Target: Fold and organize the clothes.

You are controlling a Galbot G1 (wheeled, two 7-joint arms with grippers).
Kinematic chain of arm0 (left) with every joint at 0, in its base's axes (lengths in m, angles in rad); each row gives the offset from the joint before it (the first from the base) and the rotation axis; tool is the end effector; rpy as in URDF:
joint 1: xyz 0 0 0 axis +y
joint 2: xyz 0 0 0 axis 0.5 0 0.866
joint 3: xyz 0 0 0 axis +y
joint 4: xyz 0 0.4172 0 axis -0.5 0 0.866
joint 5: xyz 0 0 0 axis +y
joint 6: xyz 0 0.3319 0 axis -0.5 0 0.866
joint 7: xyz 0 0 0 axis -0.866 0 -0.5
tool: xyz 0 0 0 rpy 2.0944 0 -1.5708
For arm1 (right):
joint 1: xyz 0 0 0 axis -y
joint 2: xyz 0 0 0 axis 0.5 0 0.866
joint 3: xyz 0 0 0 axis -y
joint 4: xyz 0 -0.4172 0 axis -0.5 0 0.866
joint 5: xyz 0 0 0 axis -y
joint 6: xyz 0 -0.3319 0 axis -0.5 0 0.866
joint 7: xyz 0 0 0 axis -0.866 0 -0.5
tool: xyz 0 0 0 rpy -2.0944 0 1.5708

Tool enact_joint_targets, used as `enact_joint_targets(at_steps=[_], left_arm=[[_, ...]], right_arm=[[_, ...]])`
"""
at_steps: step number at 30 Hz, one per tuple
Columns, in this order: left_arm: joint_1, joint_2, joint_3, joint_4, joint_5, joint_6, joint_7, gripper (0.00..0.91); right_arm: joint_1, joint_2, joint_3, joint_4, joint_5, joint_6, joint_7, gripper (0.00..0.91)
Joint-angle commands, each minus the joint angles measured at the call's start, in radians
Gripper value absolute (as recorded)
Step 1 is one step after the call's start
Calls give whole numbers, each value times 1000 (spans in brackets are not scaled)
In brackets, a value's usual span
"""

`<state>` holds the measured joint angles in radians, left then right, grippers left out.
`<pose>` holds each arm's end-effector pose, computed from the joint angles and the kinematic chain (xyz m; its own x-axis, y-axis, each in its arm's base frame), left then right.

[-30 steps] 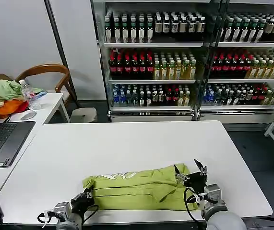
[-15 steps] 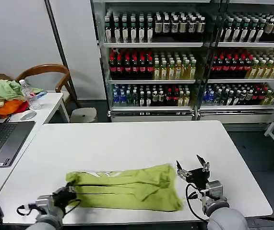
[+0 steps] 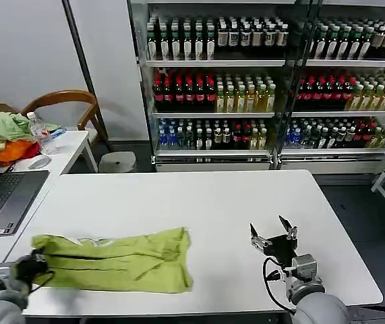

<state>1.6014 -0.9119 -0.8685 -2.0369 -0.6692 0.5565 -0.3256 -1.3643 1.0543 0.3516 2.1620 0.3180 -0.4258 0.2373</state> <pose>0.1580 0.2434 -0.2749 -0.8247 -0.3207 0.4659 -0.2413 0.9445 0.2230 0.1877 -0.0737 -0.2986 -0.9614 -0.1205 0.2475 -0.1653 0.9716 -0.1693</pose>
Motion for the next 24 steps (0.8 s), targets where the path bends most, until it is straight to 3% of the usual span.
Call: enact_joint_targets(at_steps=[1, 10, 24], left_arm=[[38, 48, -111, -109, -17, 20, 35, 40], [-16, -85, 245, -324, -2, 20, 100, 50], [-189, -193, 539, -144, 168, -12, 169, 50]], right_arm=[[-1, 2, 14, 29, -22, 8, 0, 907], [-15, -17, 59, 28, -23, 5, -1, 907], [-49, -10, 87, 36, -38, -3, -3, 907]])
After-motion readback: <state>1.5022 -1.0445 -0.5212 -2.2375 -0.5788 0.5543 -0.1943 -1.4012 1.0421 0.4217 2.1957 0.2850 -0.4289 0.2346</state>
